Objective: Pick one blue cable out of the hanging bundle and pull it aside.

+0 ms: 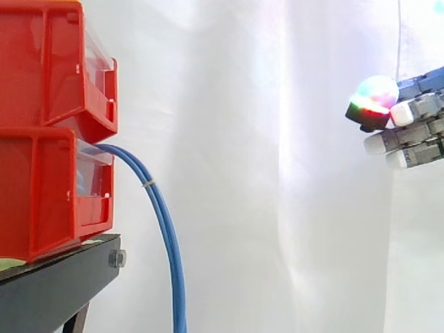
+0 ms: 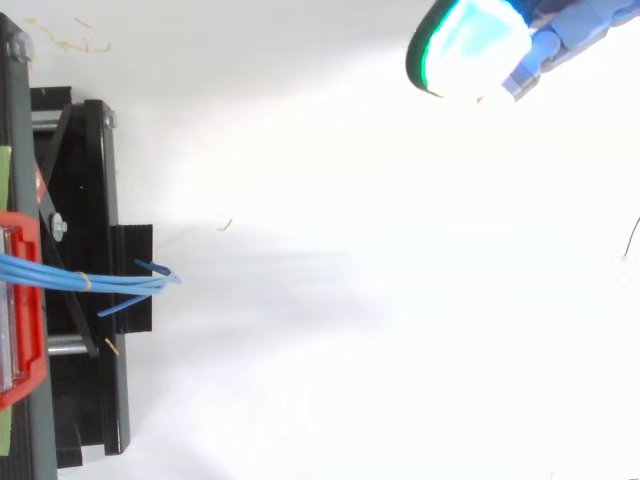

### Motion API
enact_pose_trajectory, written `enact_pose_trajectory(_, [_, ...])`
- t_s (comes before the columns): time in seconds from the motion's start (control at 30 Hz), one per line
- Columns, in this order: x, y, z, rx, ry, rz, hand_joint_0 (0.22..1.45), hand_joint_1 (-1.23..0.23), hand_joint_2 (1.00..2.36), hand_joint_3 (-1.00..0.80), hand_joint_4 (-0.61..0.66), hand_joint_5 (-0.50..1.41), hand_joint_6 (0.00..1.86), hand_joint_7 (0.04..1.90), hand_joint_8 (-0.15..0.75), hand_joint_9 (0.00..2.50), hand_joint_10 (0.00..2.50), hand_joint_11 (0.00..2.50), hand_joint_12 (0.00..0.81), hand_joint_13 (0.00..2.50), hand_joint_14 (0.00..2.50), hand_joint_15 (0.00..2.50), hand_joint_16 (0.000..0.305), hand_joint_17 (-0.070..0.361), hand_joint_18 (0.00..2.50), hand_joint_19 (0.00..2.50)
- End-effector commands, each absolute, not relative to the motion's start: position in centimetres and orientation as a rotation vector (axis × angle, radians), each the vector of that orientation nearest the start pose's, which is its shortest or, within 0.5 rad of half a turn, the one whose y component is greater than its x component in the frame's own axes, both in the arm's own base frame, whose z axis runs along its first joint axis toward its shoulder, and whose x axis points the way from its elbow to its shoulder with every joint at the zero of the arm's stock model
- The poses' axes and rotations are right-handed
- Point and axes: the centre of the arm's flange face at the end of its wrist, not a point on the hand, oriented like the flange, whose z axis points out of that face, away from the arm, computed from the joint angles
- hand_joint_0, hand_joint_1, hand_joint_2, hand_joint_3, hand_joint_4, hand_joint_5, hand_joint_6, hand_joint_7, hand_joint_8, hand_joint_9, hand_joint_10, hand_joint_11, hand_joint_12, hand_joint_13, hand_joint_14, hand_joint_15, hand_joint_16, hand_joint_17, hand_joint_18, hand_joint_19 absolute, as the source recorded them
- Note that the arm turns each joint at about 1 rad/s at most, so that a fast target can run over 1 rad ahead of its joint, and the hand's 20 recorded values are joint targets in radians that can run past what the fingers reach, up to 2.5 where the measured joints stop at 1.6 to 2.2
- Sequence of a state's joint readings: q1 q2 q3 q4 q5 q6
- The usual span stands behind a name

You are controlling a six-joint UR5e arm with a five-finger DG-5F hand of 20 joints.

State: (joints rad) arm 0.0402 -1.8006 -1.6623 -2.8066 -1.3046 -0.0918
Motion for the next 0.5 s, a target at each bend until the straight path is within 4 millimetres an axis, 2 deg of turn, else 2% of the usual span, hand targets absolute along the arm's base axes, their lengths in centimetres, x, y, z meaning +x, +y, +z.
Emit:
enact_pose_trajectory(0.0, [57.7,-13.6,34.4,1.256,1.074,0.965,0.53,-0.51,1.00,-0.45,0.29,-0.17,0.50,0.76,0.307,0.78,0.01,0.27,0.338,0.42,0.01,0.15,0.053,0.119,0.25,0.27])
enact_pose_trajectory(0.1, [57.9,-13.4,33.7,1.268,1.078,0.965,0.53,-0.51,1.00,-0.45,0.29,-0.17,0.50,0.77,0.307,0.78,0.01,0.26,0.340,0.43,0.01,0.15,0.053,0.119,0.26,0.27])
enact_pose_trajectory(0.47, [58.5,-12.4,34.1,1.241,1.040,0.942,0.53,-0.51,1.00,-0.45,0.29,-0.17,0.50,0.77,0.309,0.80,0.01,0.28,0.342,0.46,0.01,0.17,0.052,0.118,0.28,0.28])
